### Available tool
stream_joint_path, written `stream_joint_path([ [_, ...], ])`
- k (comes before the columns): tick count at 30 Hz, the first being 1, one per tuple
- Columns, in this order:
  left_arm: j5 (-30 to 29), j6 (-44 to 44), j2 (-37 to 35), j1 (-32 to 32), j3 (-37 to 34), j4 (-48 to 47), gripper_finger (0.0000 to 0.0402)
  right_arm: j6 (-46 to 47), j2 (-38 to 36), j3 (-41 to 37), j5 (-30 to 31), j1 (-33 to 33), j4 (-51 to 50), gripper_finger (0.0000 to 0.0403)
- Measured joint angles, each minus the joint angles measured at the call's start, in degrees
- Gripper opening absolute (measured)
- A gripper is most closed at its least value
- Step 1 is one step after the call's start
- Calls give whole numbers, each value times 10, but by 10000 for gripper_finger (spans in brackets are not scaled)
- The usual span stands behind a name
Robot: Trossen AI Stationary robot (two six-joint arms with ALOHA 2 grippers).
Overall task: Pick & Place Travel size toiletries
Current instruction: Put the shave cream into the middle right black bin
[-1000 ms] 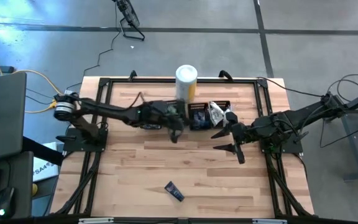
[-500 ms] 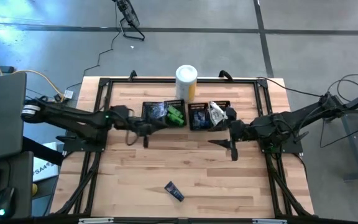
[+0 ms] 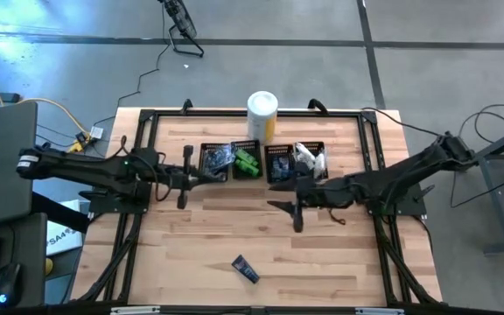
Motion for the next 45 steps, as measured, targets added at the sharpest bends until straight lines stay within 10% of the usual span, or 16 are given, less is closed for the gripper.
stream_joint_path([
  [20,3,2,-96,0,0,-68,6,196,257,323,-43,95,-256,80],
  [33,3,32,-96,0,0,-90,6,380,332,337,-173,91,-341,15],
  [45,3,19,-95,0,0,-115,6,476,410,337,-274,82,-338,96],
])
